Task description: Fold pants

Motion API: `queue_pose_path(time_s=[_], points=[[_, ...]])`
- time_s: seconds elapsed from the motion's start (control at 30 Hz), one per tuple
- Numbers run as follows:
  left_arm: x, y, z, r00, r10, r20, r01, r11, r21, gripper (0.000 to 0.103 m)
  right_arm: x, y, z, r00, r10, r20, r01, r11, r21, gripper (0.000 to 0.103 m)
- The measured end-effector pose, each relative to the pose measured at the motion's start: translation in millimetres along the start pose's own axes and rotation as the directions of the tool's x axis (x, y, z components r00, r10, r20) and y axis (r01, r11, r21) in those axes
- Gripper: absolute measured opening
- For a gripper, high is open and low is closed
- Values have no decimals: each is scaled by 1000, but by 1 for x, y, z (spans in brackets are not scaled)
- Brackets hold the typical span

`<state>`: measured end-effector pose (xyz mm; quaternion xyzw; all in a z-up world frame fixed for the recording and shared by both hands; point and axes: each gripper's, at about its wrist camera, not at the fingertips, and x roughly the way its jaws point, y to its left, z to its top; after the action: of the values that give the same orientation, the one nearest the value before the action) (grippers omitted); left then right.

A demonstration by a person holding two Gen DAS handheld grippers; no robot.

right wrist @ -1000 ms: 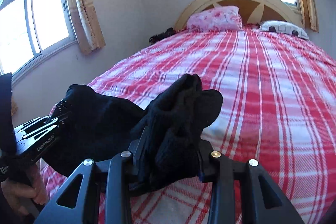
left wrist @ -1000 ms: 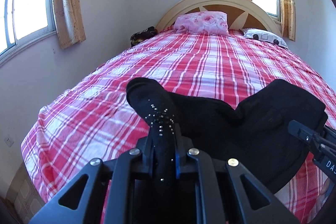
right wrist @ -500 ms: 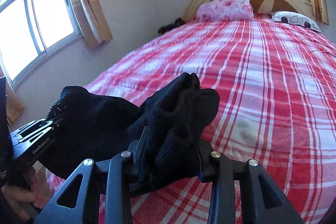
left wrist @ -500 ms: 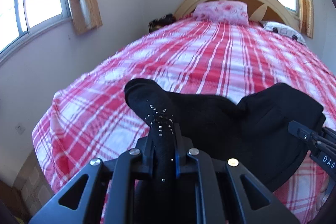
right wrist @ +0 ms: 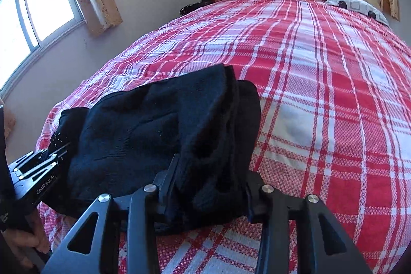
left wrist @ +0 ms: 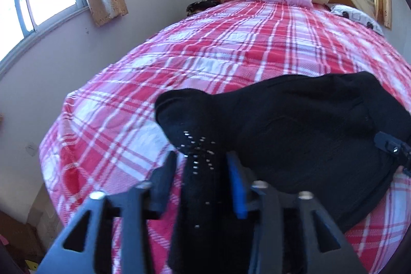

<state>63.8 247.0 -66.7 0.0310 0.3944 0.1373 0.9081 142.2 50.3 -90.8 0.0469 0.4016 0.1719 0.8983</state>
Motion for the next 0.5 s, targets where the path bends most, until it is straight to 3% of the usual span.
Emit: queue_pose_path(time_s=[0.07, 0.1, 0.23, 0.3, 0.37, 0.43, 0.47, 0.5], points=[[-4, 9, -1, 999, 36, 1, -36, 999, 0, 87, -1, -6, 1, 1000, 15, -2, -15, 1000, 28, 53], [-8, 17, -2, 1000, 29, 3, -29, 1000, -12, 89, -2, -8, 1, 1000, 21, -3, -21, 999, 38, 54], [-20, 48, -4, 1000, 21, 19, -20, 997, -74, 92, -21, -19, -1, 998, 37, 43, -40, 995, 90, 55], [-31, 61, 2, 997, 41, 62, -34, 993, -110, 92, -37, -19, 0, 995, -24, 101, 14, 995, 99, 55], [-41, 66, 11, 992, 55, 111, -41, 991, -130, 92, -57, -12, 4, 978, -85, 191, 71, 994, 78, 55], [-48, 65, 23, 986, 33, 161, -10, 990, -137, 93, -71, -2, 10, 964, -86, 252, 79, 996, 38, 55], [-49, 63, 28, 984, 26, 173, -3, 991, -134, 93, -75, 6, 14, 962, -66, 263, 68, 998, 3, 54], [-50, 59, 33, 983, 16, 184, 7, 992, -125, 92, -75, 13, 17, 965, -40, 258, 53, 998, -41, 40]])
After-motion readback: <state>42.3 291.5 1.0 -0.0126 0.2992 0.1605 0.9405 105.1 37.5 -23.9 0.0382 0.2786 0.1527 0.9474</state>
